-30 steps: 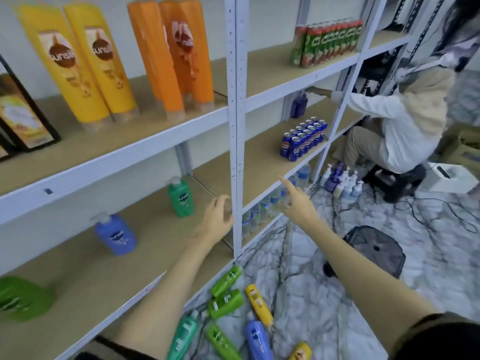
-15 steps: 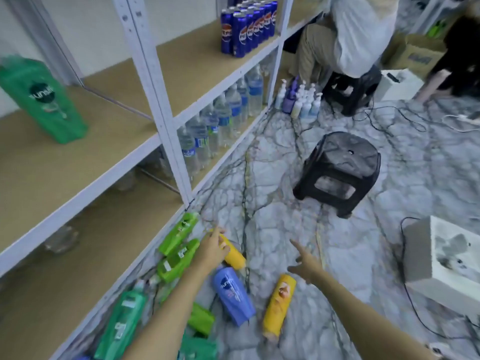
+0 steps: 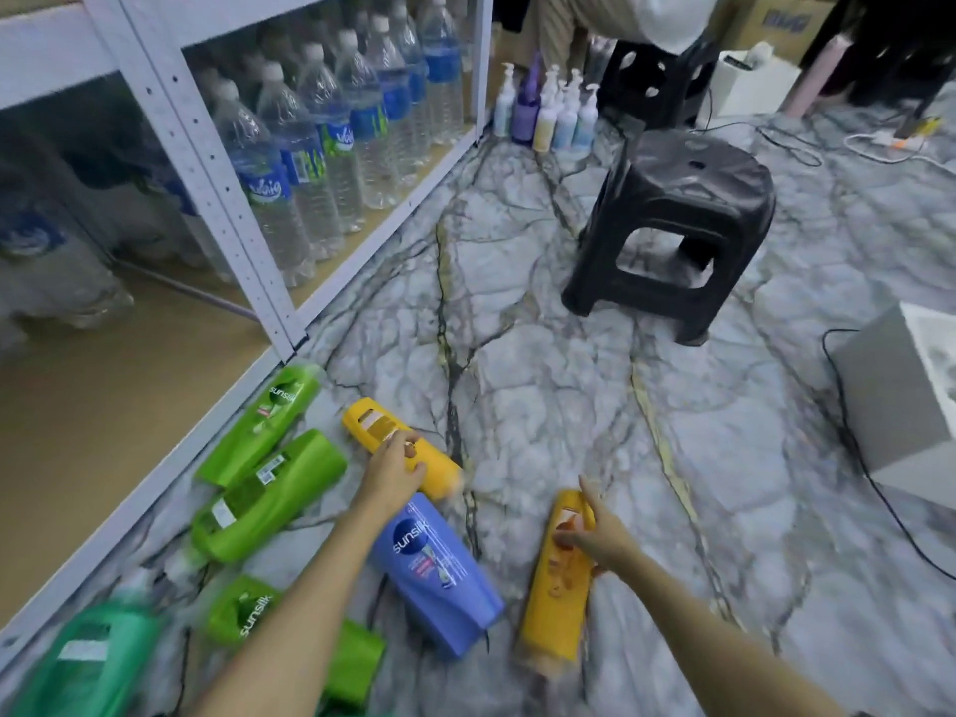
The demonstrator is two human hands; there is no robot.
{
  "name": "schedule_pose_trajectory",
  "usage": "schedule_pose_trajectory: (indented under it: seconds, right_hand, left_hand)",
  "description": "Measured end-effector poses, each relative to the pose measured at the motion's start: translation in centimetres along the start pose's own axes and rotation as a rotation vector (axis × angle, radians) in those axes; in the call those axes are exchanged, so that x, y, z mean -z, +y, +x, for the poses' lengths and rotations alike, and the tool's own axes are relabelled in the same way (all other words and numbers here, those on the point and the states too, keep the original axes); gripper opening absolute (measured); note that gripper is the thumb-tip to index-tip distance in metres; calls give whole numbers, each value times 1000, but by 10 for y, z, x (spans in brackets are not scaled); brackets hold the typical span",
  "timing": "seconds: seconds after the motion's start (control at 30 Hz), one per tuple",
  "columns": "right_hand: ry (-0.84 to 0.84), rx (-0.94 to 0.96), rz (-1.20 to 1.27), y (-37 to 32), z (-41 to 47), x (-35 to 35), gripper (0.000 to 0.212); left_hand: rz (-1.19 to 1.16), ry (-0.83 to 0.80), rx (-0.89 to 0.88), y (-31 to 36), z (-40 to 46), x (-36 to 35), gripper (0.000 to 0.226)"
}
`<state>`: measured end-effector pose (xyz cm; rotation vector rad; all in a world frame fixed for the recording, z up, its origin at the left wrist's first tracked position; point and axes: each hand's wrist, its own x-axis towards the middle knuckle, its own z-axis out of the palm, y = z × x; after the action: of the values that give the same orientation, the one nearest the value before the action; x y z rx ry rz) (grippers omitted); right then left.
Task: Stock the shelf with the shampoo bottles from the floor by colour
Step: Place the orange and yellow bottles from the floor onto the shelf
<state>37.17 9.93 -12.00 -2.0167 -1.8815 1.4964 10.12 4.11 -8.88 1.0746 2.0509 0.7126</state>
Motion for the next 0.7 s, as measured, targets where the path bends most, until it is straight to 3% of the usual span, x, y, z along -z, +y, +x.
schedule_pose_trajectory:
  seconds: [0.23,0.53,0.7]
  right_hand:
    - [-31,-14,98,-12,8,3,81]
    - [13,353,35,-79,18,23,71]
    - [20,469,9,-102,25,35,65]
  left_hand:
    - [-62,31,60,-5,1,0,37]
    - [-154,195,243,-11,24,6,41]
    - [-172,206,359,-21,38,6,63]
